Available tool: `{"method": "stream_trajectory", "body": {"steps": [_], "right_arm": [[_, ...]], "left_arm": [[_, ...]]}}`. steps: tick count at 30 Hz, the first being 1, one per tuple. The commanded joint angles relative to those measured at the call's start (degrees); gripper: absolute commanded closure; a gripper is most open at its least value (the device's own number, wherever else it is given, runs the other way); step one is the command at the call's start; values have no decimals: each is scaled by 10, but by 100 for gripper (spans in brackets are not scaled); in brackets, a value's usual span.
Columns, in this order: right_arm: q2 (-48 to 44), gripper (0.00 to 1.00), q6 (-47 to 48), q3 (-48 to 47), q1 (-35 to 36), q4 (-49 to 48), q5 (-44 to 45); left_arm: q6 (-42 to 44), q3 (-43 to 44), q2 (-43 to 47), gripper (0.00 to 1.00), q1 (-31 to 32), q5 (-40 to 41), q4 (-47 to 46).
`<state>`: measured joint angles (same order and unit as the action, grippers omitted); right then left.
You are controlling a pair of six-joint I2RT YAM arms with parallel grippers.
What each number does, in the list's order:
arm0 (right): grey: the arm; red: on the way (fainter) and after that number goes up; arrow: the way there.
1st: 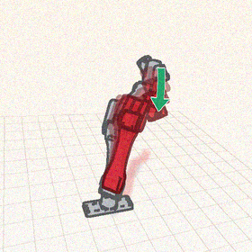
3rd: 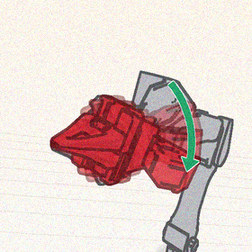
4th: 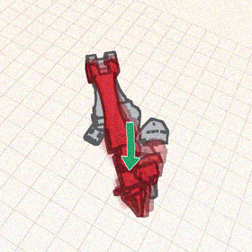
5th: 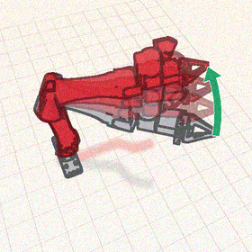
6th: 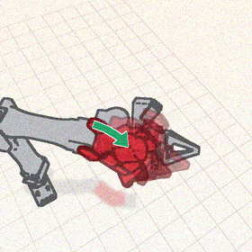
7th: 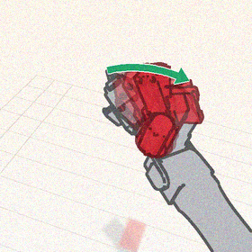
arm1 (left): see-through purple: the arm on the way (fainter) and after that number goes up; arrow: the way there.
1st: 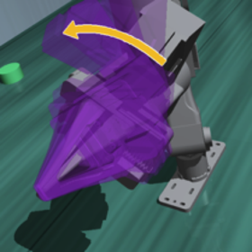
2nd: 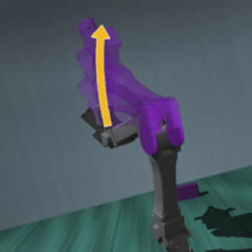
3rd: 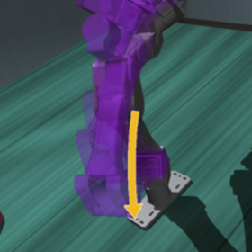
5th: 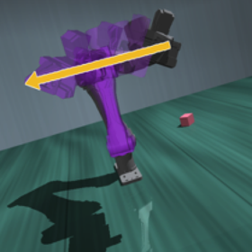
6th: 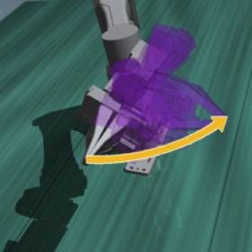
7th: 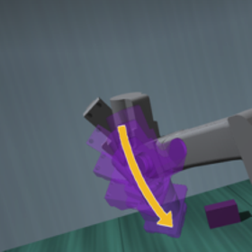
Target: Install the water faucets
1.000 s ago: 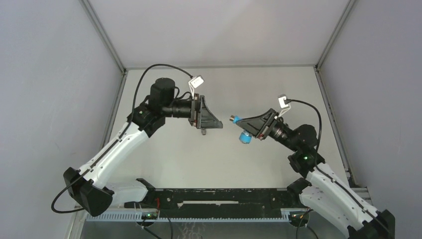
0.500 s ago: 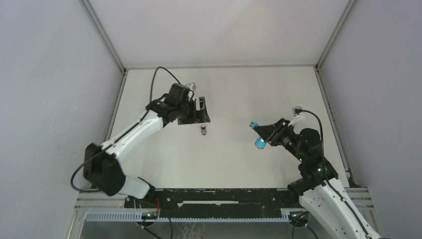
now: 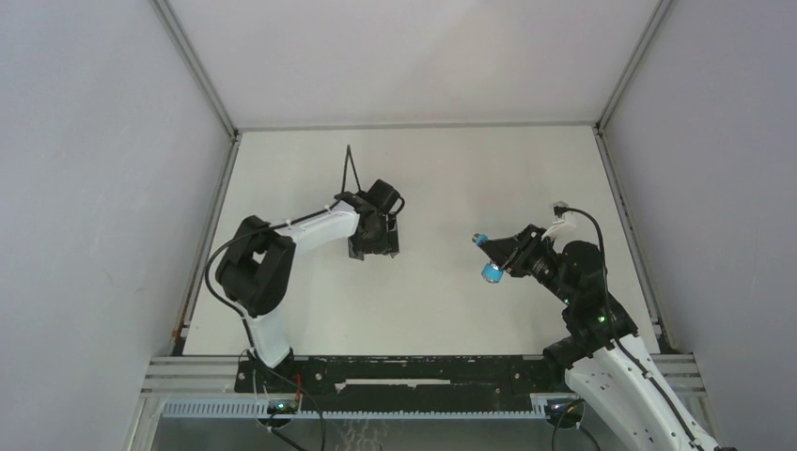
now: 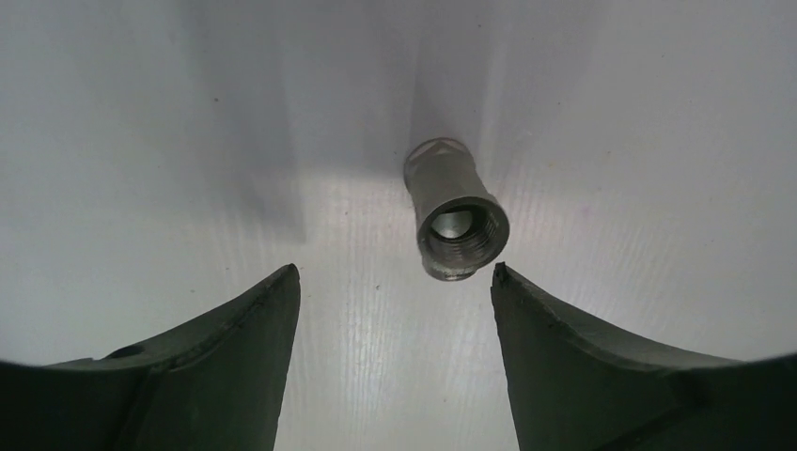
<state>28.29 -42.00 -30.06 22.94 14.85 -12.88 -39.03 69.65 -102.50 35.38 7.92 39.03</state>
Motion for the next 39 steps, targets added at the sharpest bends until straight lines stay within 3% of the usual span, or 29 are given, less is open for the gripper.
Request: {"method": "stream_trajectory", "body": {"steps": [1,16,23,26,29,30,34,37,39], "right_arm": [[-3,100,14,-17,-2,-24,-7],[10,100,1,-6,-2,-49,-30],[18,100,0,-6,-1,-56,-32],[21,100,1,-6,-2,-56,-33],[15,100,14,7,-1,-103,-60],[7,100,17,20,0,-133,-74],[-28,100,52,60,15,-211,-68],[-60,100,112,61,60,-212,-5],[-75,100,174,60,87,-215,29]], "left_arm": [[-26,52,-32,26,15,28,-1],[-11,118,-94,53,21,48,29],[-15,116,-100,59,20,35,25],[-6,115,-103,71,19,27,19],[13,111,-93,96,10,6,4],[19,110,-82,99,5,1,0],[69,99,14,100,-9,-66,-21],[116,86,107,100,-25,-186,-32],[138,87,160,100,-45,-323,-38]]}}
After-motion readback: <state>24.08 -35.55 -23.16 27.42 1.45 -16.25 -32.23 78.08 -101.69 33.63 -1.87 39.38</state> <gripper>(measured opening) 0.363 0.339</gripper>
